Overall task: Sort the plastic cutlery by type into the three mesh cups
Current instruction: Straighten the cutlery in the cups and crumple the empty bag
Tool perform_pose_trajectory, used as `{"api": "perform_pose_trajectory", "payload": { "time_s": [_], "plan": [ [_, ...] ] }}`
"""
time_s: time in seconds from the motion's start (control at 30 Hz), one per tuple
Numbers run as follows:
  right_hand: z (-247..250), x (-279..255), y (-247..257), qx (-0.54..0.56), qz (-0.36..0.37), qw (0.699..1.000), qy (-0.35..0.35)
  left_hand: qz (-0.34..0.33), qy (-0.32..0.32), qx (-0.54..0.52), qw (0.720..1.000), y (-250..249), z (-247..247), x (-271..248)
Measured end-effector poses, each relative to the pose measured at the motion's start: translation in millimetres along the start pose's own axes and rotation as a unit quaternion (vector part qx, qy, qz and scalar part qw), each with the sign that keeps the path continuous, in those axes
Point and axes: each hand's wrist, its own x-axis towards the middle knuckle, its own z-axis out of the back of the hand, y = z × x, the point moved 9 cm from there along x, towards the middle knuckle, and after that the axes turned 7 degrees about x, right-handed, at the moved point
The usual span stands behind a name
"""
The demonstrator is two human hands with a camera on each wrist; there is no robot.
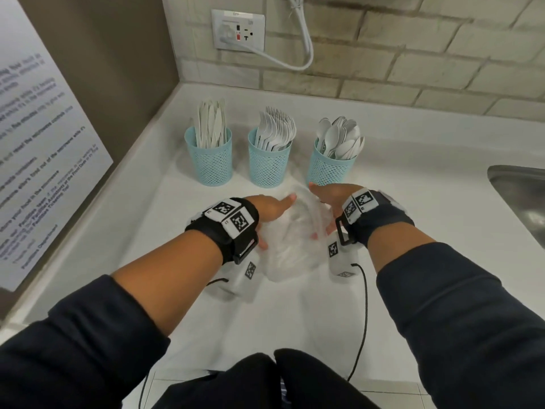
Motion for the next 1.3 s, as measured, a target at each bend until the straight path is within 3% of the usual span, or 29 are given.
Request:
{"api": "perform_pose_trajectory", "payload": {
  "time_s": [0.1,0.2,0.3,0.43,0.53,0.63,0.7,0.8,0.9,0.97,1.03,1.2,1.3],
  "plan": [
    [-35.9,-6.1,10.3,0.082,-0.024,0.989,0.117,-0.012,0.03,-0.15,0.988,-3.4,3.2,6.4],
    [-71.8,-27.9,24.5,0.14,-0.036,0.951,0.273,-0.01,0.04,-0.251,0.967,-6.4,7.8,13.4],
    [-82.0,-34.5,33.4,0.186,-0.011,0.929,0.319,-0.011,0.058,-0.263,0.963,-6.7,7.5,15.4],
    [-62.9,-22.1,33.2,0.252,-0.007,0.939,0.234,-0.08,-0.015,-0.286,0.955,-11.6,23.4,17.3],
    [-45.3,-11.7,24.3,0.194,-0.052,0.97,0.135,-0.117,-0.116,-0.307,0.937,-10.4,43.2,18.1],
    [-62.9,-21.6,15.7,0.145,-0.131,0.962,0.192,-0.165,-0.18,-0.314,0.917,-15.5,54.5,18.0],
    [-75.7,-26.6,20.4,0.129,-0.119,0.952,0.251,-0.19,-0.203,-0.314,0.908,-17.2,55.3,19.3],
    [-69.8,-14.2,31.6,0.156,-0.08,0.963,0.204,-0.198,-0.201,-0.288,0.915,-20.0,49.9,20.6],
    [-55.9,-7.9,49.3,0.166,-0.012,0.976,0.142,-0.164,-0.186,-0.204,0.947,-18.6,40.2,26.2],
    [-55.6,-8.4,56.8,0.201,0.021,0.967,0.156,-0.149,-0.17,-0.185,0.956,-15.9,38.0,24.1],
    [-58.7,-12.5,57.7,0.231,0.03,0.956,0.177,-0.206,-0.181,-0.191,0.942,-22.6,45.4,21.7],
    [-58.5,-13.7,42.8,0.194,-0.055,0.969,0.139,-0.273,-0.291,-0.17,0.901,-23.5,67.0,11.9],
    [-83.5,-33.4,36.6,0.178,-0.125,0.947,0.235,-0.305,-0.313,-0.173,0.883,-27.1,67.5,4.8]
  ]
}}
